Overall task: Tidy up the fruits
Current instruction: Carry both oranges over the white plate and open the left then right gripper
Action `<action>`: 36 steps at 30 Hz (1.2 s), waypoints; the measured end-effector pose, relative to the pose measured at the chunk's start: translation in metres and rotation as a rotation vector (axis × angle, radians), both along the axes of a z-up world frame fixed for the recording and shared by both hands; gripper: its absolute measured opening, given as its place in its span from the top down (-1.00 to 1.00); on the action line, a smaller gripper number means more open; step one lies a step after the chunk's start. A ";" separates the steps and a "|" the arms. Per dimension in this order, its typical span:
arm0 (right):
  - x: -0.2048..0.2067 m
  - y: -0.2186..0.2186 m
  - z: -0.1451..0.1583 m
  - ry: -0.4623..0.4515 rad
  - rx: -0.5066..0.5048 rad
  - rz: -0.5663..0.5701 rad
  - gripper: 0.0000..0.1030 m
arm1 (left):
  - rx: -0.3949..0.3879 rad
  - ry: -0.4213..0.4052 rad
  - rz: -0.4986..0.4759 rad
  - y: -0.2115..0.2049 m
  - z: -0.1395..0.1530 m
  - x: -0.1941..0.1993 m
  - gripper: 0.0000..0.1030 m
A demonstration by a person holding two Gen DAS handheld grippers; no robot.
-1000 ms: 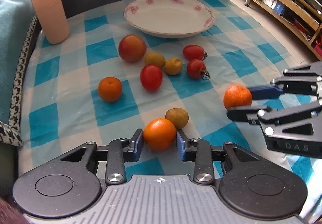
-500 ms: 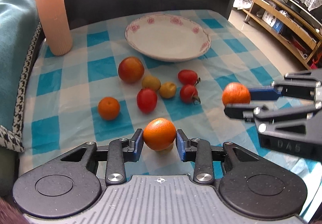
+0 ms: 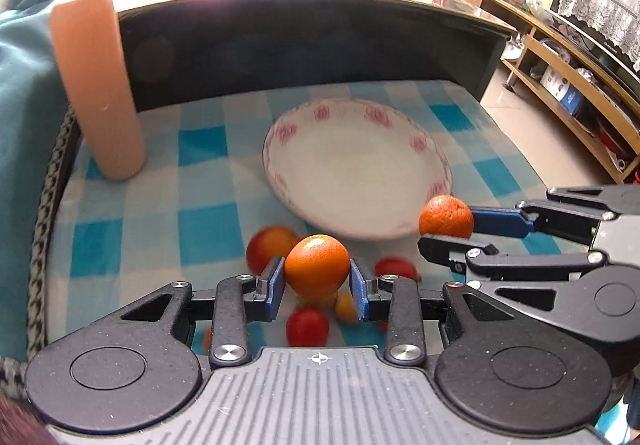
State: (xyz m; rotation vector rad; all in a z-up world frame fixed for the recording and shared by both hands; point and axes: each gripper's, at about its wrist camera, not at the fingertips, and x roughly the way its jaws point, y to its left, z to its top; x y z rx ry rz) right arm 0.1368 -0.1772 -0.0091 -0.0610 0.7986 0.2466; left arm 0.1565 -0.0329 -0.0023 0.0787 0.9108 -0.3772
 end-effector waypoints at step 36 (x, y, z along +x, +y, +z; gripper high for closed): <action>0.050 -0.024 -0.027 0.022 0.022 -0.073 0.03 | 0.011 0.002 0.043 -0.024 -0.015 0.048 0.03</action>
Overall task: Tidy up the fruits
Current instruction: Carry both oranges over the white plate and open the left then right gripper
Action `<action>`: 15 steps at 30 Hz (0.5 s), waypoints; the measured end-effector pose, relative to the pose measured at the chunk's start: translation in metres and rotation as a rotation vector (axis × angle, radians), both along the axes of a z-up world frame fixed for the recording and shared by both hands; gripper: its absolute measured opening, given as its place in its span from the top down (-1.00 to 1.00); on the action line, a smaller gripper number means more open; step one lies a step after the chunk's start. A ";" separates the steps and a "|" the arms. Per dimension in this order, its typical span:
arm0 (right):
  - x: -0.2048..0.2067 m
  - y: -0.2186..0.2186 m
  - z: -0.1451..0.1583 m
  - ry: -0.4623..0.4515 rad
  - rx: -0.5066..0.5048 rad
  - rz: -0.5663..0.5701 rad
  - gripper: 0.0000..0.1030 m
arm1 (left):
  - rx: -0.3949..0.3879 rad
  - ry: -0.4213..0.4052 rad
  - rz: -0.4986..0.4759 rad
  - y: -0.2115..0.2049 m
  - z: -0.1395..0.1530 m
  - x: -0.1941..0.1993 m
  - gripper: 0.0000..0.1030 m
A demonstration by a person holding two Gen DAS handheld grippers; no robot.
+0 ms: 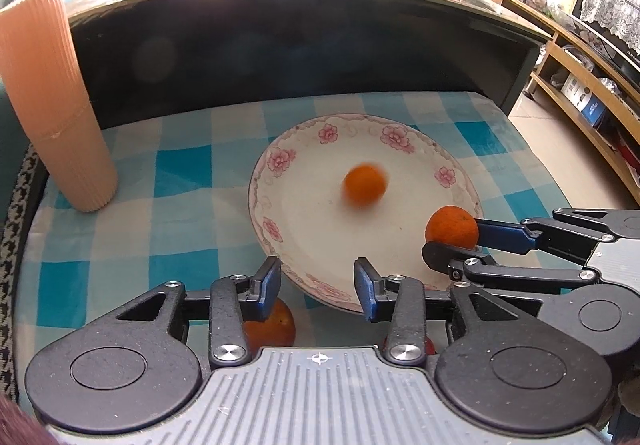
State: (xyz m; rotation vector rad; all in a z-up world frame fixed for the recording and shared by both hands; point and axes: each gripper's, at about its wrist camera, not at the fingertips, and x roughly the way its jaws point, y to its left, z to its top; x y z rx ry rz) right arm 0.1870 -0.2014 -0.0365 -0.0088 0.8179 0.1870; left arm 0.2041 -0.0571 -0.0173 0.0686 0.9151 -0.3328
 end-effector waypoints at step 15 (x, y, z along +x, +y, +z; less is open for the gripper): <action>-0.007 0.000 0.009 -0.038 0.008 0.008 -0.15 | -0.008 -0.026 0.018 0.011 0.011 -0.004 -0.24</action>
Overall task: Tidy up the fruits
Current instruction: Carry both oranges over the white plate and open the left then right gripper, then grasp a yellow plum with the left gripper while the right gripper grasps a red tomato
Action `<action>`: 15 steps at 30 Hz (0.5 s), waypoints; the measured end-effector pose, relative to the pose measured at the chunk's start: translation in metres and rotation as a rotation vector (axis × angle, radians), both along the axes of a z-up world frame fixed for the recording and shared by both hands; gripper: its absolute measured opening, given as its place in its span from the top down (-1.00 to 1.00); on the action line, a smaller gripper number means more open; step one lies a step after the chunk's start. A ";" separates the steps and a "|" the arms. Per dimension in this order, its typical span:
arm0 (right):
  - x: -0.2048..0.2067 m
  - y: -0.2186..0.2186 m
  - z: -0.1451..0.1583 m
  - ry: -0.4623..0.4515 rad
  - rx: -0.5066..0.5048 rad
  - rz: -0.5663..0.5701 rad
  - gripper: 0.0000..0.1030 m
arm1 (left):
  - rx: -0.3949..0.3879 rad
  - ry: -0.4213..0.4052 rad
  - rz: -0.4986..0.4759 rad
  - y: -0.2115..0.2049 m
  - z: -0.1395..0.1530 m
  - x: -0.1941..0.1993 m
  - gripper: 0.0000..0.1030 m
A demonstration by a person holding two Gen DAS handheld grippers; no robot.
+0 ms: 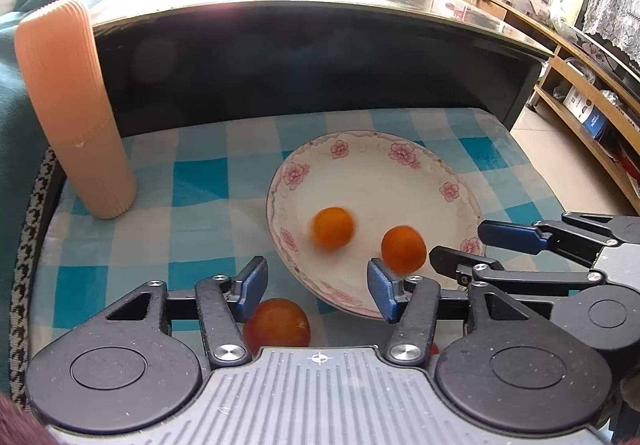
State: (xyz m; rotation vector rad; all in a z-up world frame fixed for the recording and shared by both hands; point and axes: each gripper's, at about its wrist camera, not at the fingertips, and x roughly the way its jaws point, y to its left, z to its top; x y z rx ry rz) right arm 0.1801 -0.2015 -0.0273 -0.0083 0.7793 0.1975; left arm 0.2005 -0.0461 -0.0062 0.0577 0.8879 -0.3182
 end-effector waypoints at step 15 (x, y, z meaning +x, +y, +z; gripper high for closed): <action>-0.017 0.008 0.011 -0.012 0.004 0.019 -0.16 | 0.023 -0.009 0.009 0.019 0.009 -0.016 -0.32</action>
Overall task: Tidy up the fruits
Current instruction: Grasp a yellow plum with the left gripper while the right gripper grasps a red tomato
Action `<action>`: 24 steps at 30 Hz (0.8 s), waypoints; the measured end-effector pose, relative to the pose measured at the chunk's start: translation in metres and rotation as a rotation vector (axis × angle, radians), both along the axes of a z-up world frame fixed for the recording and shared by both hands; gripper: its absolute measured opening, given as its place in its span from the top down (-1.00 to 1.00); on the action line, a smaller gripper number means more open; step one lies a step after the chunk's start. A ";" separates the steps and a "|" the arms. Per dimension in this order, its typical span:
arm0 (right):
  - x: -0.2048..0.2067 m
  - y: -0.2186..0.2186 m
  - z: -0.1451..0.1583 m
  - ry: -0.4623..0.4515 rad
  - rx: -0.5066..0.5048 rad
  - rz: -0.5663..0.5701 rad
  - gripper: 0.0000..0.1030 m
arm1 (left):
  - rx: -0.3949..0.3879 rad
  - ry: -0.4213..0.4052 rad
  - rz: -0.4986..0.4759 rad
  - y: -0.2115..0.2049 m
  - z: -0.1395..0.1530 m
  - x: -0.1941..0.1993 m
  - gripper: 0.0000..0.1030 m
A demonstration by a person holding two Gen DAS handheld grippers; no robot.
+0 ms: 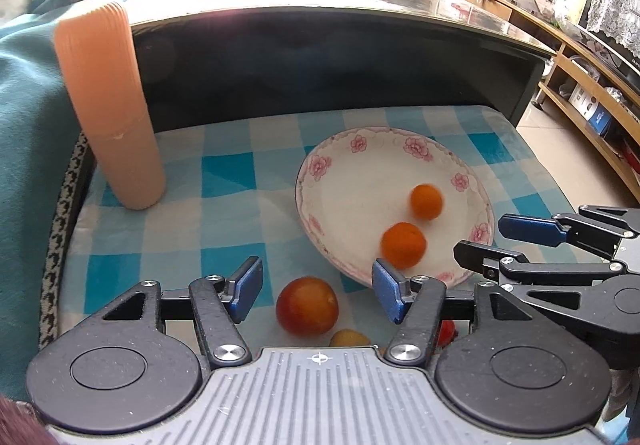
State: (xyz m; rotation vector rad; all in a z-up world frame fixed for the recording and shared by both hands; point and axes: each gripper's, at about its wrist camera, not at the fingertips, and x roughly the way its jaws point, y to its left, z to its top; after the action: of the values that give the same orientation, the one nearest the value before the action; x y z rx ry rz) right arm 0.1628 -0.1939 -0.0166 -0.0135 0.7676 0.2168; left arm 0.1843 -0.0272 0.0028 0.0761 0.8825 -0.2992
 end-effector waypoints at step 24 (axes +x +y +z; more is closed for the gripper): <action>-0.075 0.023 -0.007 0.057 -0.036 0.126 -0.15 | 0.042 0.100 -0.129 0.022 -0.024 -0.097 -0.33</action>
State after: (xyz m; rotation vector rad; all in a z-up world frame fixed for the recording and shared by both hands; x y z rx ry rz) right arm 0.0883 -0.1712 -0.0240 -0.0899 0.8283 0.3244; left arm 0.0873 -0.0056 -0.0213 0.1579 0.9854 -0.4076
